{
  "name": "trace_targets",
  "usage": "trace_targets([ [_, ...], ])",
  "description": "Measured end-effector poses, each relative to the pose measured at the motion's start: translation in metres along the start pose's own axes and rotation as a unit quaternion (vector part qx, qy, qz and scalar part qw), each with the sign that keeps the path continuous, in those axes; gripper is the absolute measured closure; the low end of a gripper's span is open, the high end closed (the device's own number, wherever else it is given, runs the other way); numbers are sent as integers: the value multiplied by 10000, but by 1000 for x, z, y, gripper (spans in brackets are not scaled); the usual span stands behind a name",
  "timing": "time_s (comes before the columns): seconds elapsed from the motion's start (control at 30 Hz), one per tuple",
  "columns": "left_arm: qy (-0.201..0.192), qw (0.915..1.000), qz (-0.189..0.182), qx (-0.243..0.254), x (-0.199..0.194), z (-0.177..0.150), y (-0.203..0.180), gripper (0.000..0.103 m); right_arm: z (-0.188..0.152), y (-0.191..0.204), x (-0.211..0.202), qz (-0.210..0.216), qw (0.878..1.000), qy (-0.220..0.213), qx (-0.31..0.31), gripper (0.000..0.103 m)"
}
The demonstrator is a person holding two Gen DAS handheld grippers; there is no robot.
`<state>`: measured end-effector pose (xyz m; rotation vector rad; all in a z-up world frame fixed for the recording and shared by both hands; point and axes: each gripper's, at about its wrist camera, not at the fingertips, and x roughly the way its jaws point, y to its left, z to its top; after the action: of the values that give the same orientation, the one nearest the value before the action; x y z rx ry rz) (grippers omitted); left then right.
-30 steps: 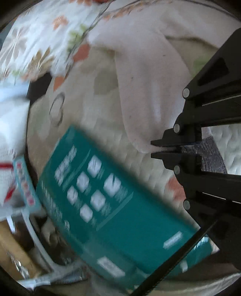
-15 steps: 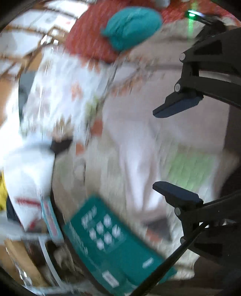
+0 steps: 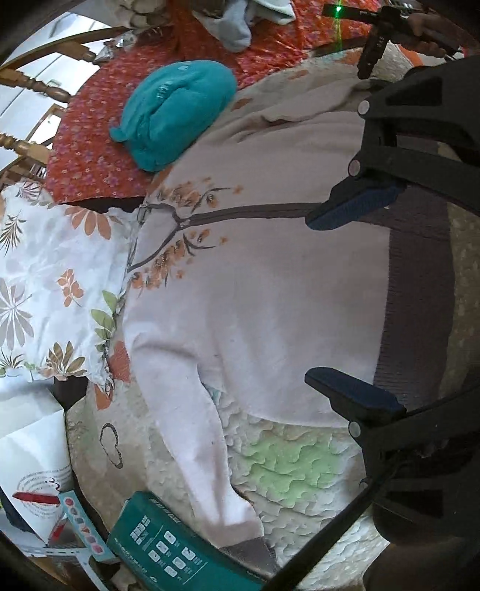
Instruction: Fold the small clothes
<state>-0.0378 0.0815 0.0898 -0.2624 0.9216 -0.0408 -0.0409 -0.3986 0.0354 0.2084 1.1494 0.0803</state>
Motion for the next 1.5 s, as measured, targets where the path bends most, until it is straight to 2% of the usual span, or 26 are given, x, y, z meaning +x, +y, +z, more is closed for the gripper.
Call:
trace_targets([
  [0.03, -6, 10000, 18, 20, 0, -1, -1, 27, -5, -3, 4, 140, 9999, -39, 82, 26],
  [0.07, 0, 10000, 18, 26, 0, -2, -1, 27, -5, -4, 10, 170, 9998, 8, 135, 32],
  [0.13, 36, 10000, -27, 37, -1, -4, 1, 27, -9, -3, 26, 259, 9994, 83, 232, 63],
  [0.17, 53, 10000, -36, 42, -2, -4, 0, 27, -9, -5, 28, 458, 9985, 88, 297, 89],
  [0.2, 47, 10000, -20, 36, -4, -4, -2, 27, -6, -7, 26, 627, 9972, 66, 404, 92],
  [0.23, 25, 10000, 12, 61, -5, -4, -4, 27, -1, -11, 19, 629, 9970, -37, 453, 93],
  [0.33, -99, 9997, 164, 146, -12, -4, -7, 27, 16, -32, -22, 209, 9953, -738, 594, 94],
  [0.37, -127, 9996, 211, 156, -12, -3, -7, 27, 21, -45, -36, -37, 9926, -965, 734, 94],
  [0.43, -130, 9995, 254, 131, -11, -2, -7, 27, 28, -68, -56, -822, 9844, -1254, 921, 92],
  [0.47, -100, 9996, 255, 99, -9, -2, -6, 27, 31, -83, -62, -1404, 9748, -1344, 1092, 87],
  [0.5, -63, 9996, 250, 67, -6, -2, -7, 27, 33, -94, -63, -1714, 9680, -1333, 1259, 77],
  [0.53, 4, 9997, 222, 35, -3, -3, -7, 27, 31, -106, -64, -1804, 9638, -1295, 1473, 73],
  [0.67, 80, 9996, 226, 138, 2, -8, -14, 27, 9, -137, -67, -788, 9615, -1493, 2168, 69],
  [0.73, 115, 9995, 227, 172, 5, -10, -14, 27, -6, -129, -68, -708, 9615, -1421, 2241, 69],
  [0.83, 190, 9996, 156, 129, 9, -12, -14, 27, -25, -132, -54, -54, 9555, -1376, 2609, 69],
  [0.9, 215, 9995, 143, 153, 10, -14, -14, 27, -34, -129, -47, 170, 9491, -1362, 2834, 62],
  [1.07, 254, 9993, 197, 184, 10, -16, -14, 27, -24, -141, -20, 382, 9255, -1590, 3418, 60],
  [1.17, 282, 9990, 286, 188, 5, -15, -12, 27, 0, -150, -11, 258, 9147, -1821, 3597, 53],
  [1.27, 223, 9991, 305, 195, -4, -6, -11, 27, 29, -162, -3, 85, 9056, -1936, 3773, 52],
  [1.3, 203, 9992, 286, 195, -5, -3, -10, 27, 34, -166, -2, 48, 9054, -1925, 3785, 56],
  [1.33, 178, 9994, 257, 169, -7, 4, -9, 27, 41, -168, -2, -31, 9068, -1858, 3785, 84],
  [1.37, 162, 9995, 238, 132, -7, 10, -8, 27, 49, -170, -3, -95, 9102, -1763, 3746, 98],
  [1.5, -51, 10000, 20, -66, -6, 43, 0, 27, 72, -161, -47, -546, 9129, -2237, 3370, 98],
])
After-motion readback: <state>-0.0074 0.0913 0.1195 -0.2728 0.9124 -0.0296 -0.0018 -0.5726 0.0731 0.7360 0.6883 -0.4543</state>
